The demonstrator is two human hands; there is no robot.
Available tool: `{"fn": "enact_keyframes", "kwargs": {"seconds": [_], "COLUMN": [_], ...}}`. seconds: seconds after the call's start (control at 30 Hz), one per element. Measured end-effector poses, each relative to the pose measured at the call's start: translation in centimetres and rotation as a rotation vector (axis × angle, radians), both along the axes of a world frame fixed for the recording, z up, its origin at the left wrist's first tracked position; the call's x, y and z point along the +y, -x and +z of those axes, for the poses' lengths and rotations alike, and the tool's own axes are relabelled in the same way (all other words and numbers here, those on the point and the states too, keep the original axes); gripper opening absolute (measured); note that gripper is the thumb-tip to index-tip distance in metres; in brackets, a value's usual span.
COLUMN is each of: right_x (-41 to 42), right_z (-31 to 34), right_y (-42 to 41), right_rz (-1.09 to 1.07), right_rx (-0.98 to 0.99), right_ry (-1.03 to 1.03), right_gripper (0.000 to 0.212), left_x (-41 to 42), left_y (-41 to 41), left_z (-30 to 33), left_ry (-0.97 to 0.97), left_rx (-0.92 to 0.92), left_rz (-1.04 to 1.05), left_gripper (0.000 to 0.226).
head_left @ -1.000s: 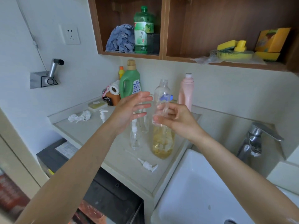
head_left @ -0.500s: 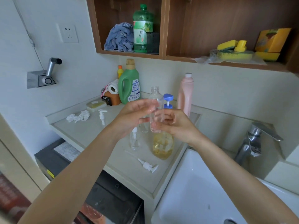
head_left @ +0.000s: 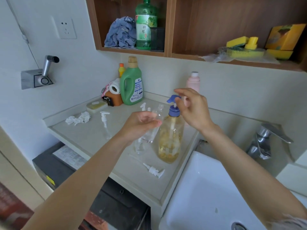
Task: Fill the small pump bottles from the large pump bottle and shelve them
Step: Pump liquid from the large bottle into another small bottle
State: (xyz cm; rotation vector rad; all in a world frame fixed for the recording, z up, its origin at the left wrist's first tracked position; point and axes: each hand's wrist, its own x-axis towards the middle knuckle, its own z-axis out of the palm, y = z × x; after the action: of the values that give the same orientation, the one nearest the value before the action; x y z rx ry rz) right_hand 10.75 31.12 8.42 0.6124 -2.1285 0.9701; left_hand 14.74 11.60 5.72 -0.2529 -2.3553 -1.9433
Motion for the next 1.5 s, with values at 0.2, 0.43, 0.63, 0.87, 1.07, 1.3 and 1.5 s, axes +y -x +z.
{"fn": "enact_keyframes", "kwargs": {"seconds": [0.2,0.43,0.63,0.87,1.07,1.3,1.5], "right_x": [-0.1,-0.2,-0.4,-1.6,-3.1,-2.1,-1.9], "right_z": [-1.5,-2.6,-2.8,-4.9,-6.5,-4.1,-4.6], "right_y": [2.2,2.7,3.1,3.6,3.6,3.2,3.2], "right_rz": [0.058,0.092,0.114,0.192,0.14,0.139,0.192], "right_rx": [-0.041,-0.005,0.082,0.111,0.152,0.144,0.114], "right_ry": [-0.08,0.011,-0.023,0.189,0.306,0.223,0.263], "right_gripper": [0.026,0.026,0.035,0.038,0.039,0.039,0.035], "left_x": [1.3,1.5,1.6,1.1,0.6,0.6,1.0], "left_y": [2.0,2.4,2.0,1.9,2.2,2.0,1.3], "left_z": [-0.6,-0.6,-0.2,-0.4,-0.3,-0.2,-0.5], "left_ry": [-0.106,-0.033,-0.046,-0.134,-0.24,-0.366,-0.443], "left_rx": [-0.067,-0.043,-0.132,-0.253,-0.365,-0.361,-0.346], "left_rz": [0.018,-0.062,-0.145,-0.138,-0.103,-0.145,-0.17], "left_gripper": [0.043,0.032,0.026,0.016,0.024,0.017,0.042]}}
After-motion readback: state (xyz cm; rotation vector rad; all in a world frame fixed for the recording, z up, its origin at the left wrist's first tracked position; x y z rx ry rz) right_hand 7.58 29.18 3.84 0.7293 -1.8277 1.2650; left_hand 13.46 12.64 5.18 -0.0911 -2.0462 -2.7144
